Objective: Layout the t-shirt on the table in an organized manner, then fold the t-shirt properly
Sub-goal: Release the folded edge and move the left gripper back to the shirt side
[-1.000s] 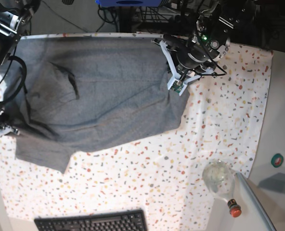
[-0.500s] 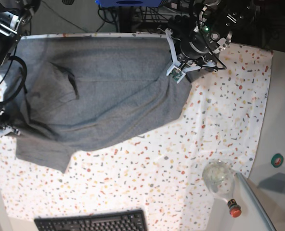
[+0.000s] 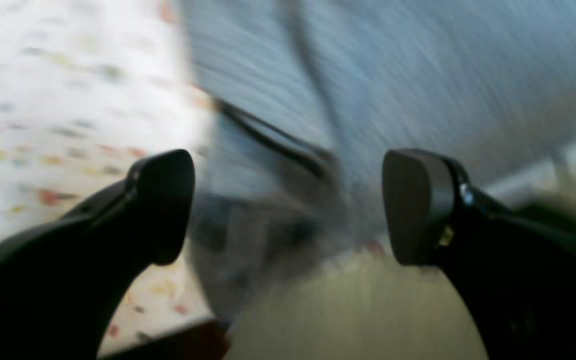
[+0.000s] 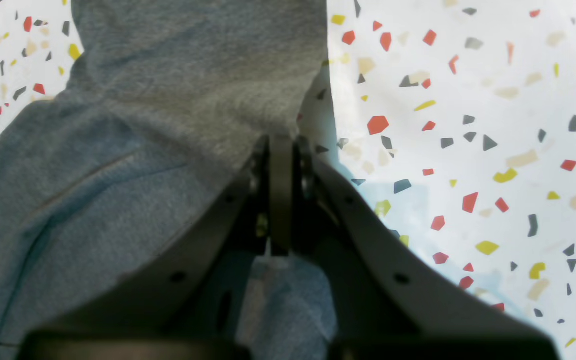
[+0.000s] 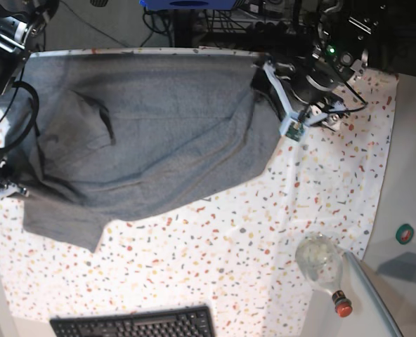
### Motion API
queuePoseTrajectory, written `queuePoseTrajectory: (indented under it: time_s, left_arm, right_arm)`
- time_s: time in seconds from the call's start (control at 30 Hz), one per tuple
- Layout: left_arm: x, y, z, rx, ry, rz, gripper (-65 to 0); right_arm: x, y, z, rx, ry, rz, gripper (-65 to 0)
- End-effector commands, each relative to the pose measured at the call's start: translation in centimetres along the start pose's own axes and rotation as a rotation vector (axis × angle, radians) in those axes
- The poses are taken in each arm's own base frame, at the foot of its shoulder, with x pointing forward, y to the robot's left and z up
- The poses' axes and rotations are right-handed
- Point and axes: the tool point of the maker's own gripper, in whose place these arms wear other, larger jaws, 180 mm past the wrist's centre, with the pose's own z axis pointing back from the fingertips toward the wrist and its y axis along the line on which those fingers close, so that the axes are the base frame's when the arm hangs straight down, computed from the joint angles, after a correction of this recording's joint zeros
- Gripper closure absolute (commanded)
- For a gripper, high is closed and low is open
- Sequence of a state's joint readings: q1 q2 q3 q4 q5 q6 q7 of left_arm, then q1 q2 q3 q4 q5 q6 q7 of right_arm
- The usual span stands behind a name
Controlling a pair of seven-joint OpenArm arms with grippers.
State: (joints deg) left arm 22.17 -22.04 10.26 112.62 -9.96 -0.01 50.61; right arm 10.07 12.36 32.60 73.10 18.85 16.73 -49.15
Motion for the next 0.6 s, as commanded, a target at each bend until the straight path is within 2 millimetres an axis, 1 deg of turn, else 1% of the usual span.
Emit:
queuePoseTrajectory:
  time_s: [0.0,0.03,0.1,0.13,0.2,0.3,0.4,0.47,0.5,0.57]
  left_arm:
    - [1.5,1.7,0.2,0.017,-0.054,0.055,-56.1]
    - [2.6,2.8,0.1,0.009,-0.088,0.101,-56.1]
    - [4.3,4.4,-0.5,-0.045,-0.131,0.189,-56.1]
    - [4.8,5.3,-1.1,-0.075,-0.143,0.243,-56.1]
    - [5.5,5.8,-2.7,-0.140,-0.142,0.324,-56.1]
    - [5.1,5.2,-6.2,-0.223,-0.069,0.402,-56.1]
    - [3.8,3.6,-9.3,-0.262,0.041,0.395,-56.1]
    - [3.5,2.6,-10.2,-0.282,0.076,0.384,-56.1]
    - [3.8,1.9,-10.5,-0.295,0.077,0.385,-56.1]
    - [4.1,1.4,-10.8,-0.305,0.077,0.400,-55.9]
  right_arm:
    - [2.4,-0.3,0.7,-0.003,-0.062,0.013,0.0]
    - [2.4,-0.3,0.7,-0.003,-0.062,0.013,0.0]
    - [2.4,-0.3,0.7,-0.003,-0.062,0.013,0.0]
    - [2.3,-0.3,0.7,-0.004,-0.061,0.014,0.0]
    - [2.3,-0.3,0.7,-0.004,-0.061,0.014,0.0]
    - [2.3,-0.3,0.7,-0.004,-0.061,0.014,0.0]
    - [2.3,-0.3,0.7,-0.004,-0.061,0.014,0.0]
    - [2.3,-0.3,0.7,-0.004,-0.061,0.014,0.0]
    - [2.4,-0.3,0.7,-0.006,-0.063,0.015,0.0]
    - [2.5,-0.4,0.8,-0.007,-0.065,0.015,0.0]
